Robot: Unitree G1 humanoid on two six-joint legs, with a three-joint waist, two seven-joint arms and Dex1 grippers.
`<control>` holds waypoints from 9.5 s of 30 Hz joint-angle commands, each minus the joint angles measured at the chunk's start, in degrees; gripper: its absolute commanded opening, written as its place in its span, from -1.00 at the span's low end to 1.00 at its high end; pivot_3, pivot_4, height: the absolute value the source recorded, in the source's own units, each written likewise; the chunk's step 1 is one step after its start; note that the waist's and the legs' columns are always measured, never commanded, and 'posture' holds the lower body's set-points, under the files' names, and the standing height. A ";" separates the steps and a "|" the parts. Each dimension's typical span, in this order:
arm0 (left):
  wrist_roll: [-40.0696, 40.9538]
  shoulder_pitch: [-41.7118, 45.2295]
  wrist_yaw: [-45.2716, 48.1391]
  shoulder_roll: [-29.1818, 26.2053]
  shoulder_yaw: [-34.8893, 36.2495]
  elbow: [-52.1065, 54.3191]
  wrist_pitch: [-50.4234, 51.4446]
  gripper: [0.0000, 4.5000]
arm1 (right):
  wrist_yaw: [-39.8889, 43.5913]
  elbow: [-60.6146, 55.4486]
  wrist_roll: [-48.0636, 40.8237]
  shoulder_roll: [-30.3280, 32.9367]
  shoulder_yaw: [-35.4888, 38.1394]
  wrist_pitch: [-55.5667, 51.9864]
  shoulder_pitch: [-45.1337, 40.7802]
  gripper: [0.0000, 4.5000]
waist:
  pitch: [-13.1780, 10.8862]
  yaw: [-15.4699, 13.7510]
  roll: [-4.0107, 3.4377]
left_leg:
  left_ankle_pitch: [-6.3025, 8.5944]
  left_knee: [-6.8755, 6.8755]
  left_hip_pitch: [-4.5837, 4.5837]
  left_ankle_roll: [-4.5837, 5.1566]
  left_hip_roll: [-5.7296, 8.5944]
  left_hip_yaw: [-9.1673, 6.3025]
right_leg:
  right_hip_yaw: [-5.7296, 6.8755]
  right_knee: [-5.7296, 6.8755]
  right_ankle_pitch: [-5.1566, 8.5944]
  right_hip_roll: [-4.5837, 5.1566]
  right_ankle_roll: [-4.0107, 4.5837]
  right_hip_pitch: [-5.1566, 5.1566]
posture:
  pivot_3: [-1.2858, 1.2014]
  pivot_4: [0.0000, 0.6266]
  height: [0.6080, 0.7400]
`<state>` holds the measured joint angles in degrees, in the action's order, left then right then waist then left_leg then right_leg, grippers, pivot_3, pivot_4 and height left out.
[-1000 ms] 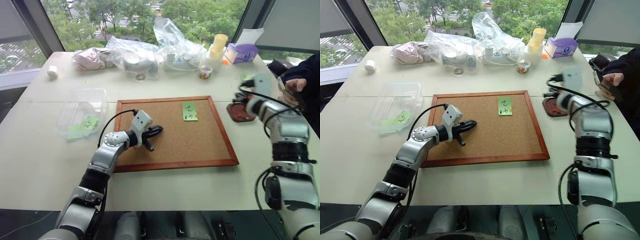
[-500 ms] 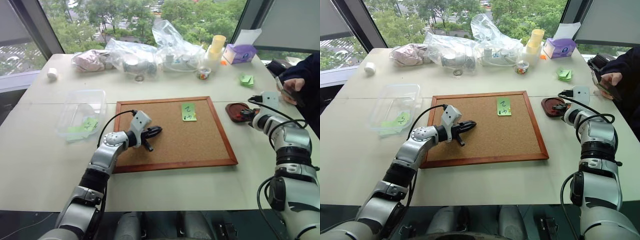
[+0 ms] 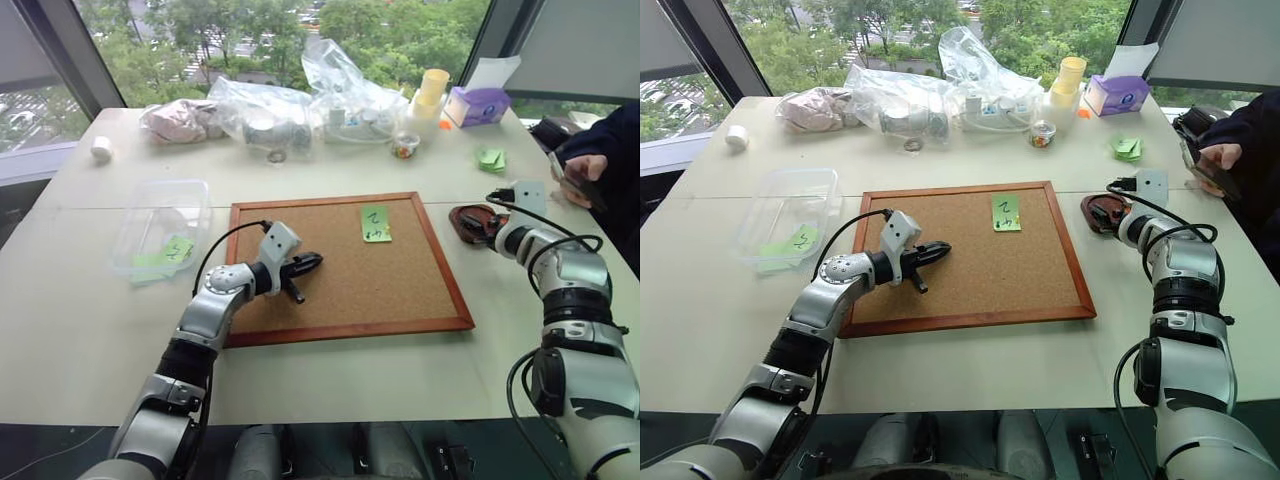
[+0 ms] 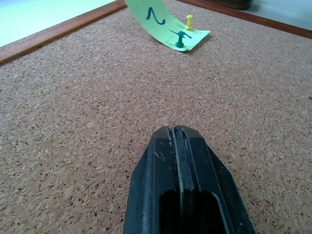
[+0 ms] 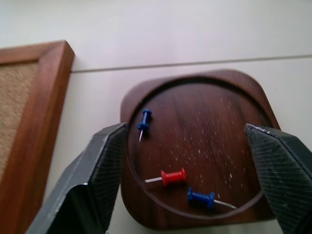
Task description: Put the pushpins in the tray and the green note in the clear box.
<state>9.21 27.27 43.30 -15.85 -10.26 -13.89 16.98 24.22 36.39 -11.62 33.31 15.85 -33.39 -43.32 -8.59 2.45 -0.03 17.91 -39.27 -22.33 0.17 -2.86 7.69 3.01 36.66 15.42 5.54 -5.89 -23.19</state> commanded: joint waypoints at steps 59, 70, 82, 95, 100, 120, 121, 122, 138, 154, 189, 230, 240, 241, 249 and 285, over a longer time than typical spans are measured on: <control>-1.21 -5.44 -0.47 -0.89 -2.04 0.90 4.84 -1.00 | 2.41 -32.58 -2.42 -2.05 -6.56 -11.92 3.79 -0.99 | -0.01 -0.08 0.00 | 0.08 0.17 -0.10 0.12 -0.04 -0.04 | 0.07 -0.36 -0.01 0.02 0.00 -0.02 | 0.03 -0.52 1.00; -1.42 -4.78 -0.36 -0.74 -1.91 0.02 4.28 -1.00 | -4.36 -8.22 0.95 0.91 -0.47 -0.51 1.41 -0.99 | 0.00 -0.02 -0.01 | 0.07 0.17 -0.08 0.11 0.00 0.01 | 0.07 -0.37 -0.01 0.01 -0.01 0.01 | 0.03 -0.52 1.00; -1.32 -5.12 -0.54 -1.12 -1.45 0.36 4.40 -1.00 | -3.22 0.23 0.98 0.14 -1.17 4.50 0.03 0.28 | 0.00 -0.04 -0.01 | 0.06 0.17 -0.08 0.10 -0.01 0.01 | 0.07 -0.37 -0.01 0.01 -0.01 0.02 | 0.03 -0.52 1.00; -1.33 -4.48 -0.53 -1.12 -1.31 0.02 4.28 -1.00 | -2.19 -4.84 -0.48 -0.27 -0.91 2.01 1.02 0.98 | 0.00 -0.04 -0.01 | 0.05 0.17 -0.08 0.08 -0.02 0.01 | 0.07 -0.37 -0.01 0.01 -0.01 0.03 | 0.03 -0.52 1.00; -1.36 -4.44 -0.68 -1.08 -1.27 0.04 4.30 -1.00 | 5.19 -19.88 -6.17 -1.78 -3.98 -5.83 4.00 0.98 | 0.00 -0.03 -0.03 | 0.05 0.17 -0.08 0.08 -0.04 0.00 | 0.07 -0.37 -0.01 0.01 -0.01 0.02 | 0.03 -0.52 1.00; -1.20 -5.31 -1.15 -1.67 -0.99 1.00 4.68 -1.00 | 7.64 -26.70 -3.36 -12.65 -18.88 -4.34 7.43 -0.01 | 0.00 0.05 -0.03 | 0.07 0.17 -0.08 0.10 -0.05 -0.05 | 0.09 -0.36 -0.01 0.01 -0.01 0.01 | 0.03 -0.52 1.00; -1.20 -5.34 -1.20 -1.68 -0.98 1.03 4.69 -1.00 | 7.67 -26.47 -3.19 -12.79 -18.90 -4.09 7.62 -0.01 | 0.00 0.06 -0.03 | 0.07 0.17 -0.08 0.10 -0.05 -0.04 | 0.09 -0.36 -0.01 0.01 -0.01 0.01 | 0.03 -0.52 1.00; -1.20 -5.36 -1.24 -1.69 -0.99 1.05 4.69 -1.00 | 7.63 -26.26 -2.93 -12.88 -18.96 -3.87 7.81 -0.01 | 0.00 0.07 -0.03 | 0.07 0.17 -0.08 0.10 -0.05 -0.04 | 0.08 -0.36 -0.01 0.01 -0.01 0.01 | 0.03 -0.52 1.00; -1.34 -5.25 -1.04 -1.92 -1.22 0.92 4.70 -1.00 | 7.52 -27.23 -1.40 -12.96 -18.38 -3.42 8.70 -0.99 | 0.01 0.10 -0.03 | 0.07 0.17 -0.08 0.10 -0.06 -0.04 | 0.08 -0.36 -0.01 0.01 -0.01 0.01 | 0.03 -0.52 1.00; -1.46 -5.92 -0.93 -1.96 -1.87 0.99 5.29 -1.00 | 10.26 -49.34 -10.93 -2.76 -10.80 -19.43 7.17 -0.99 | 0.01 0.09 -0.01 | 0.22 0.23 -0.10 0.36 -0.08 -0.07 | 0.08 -0.40 -0.01 0.04 0.00 -0.03 | 0.03 -0.52 1.00; 29.46 15.94 -8.91 12.79 16.62 -0.21 42.63 0.75 | 17.71 -64.03 -10.44 3.59 -26.04 -16.20 12.26 -1.00 | -0.33 -1.72 0.52 | 0.07 0.01 -0.90 0.13 0.19 -0.27 | 0.28 -0.50 -0.02 -0.03 -0.04 -0.52 | 0.03 -0.52 1.00; 22.40 6.74 -8.62 5.10 11.92 17.65 27.62 -0.98 | -7.06 -13.57 -3.34 1.62 1.66 -5.80 5.90 -1.00 | -0.35 -1.60 0.48 | -0.07 0.03 -0.85 -0.12 0.14 -0.11 | 0.29 -0.44 -0.02 -0.15 -0.04 -0.48 | 0.03 -0.52 1.00; 21.65 5.39 -7.64 2.01 11.01 21.41 26.76 -1.00 | -6.50 -9.81 -4.11 1.81 2.48 -3.92 4.65 0.79 | -0.34 -1.64 0.46 | -0.08 0.03 -0.84 -0.13 0.13 -0.12 | 0.28 -0.44 -0.02 -0.16 -0.04 -0.46 | 0.03 -0.52 1.00; 21.85 5.32 -7.69 1.69 11.21 21.82 26.77 -1.00 | -6.45 -10.49 -4.17 1.98 2.56 -4.23 4.75 0.99 | -0.34 -1.68 0.47 | -0.08 0.03 -0.84 -0.13 0.13 -0.12 | 0.28 -0.44 -0.02 -0.16 -0.04 -0.46 | 0.03 -0.52 1.00; 22.71 4.62 -8.83 0.08 13.29 23.97 26.84 -1.00 | -3.95 -17.18 -5.17 3.48 2.17 -7.06 5.32 0.99 | -0.34 -1.66 0.45 | -0.08 0.03 -0.83 -0.15 0.13 -0.13 | 0.28 -0.44 -0.02 -0.17 -0.04 -0.45 | 0.03 -0.52 1.00; 10.94 -4.29 -30.31 -13.32 30.87 18.89 20.37 -1.00 | 26.93 -51.58 -18.87 2.13 -18.96 -10.45 8.74 0.99 | -0.37 -1.92 0.50 | -0.11 0.03 -0.81 -0.19 0.08 -0.24 | 0.30 -0.41 -0.03 -0.20 -0.02 -0.41 | 0.03 -0.52 1.00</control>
<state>20.84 22.45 12.53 -28.53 20.79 4.28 39.36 50.54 -14.24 -30.06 35.17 -3.74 -44.62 -33.46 -8.96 0.53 0.47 17.80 -39.23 -23.14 -0.02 -2.78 7.44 3.31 36.25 15.39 5.34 -5.91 -23.60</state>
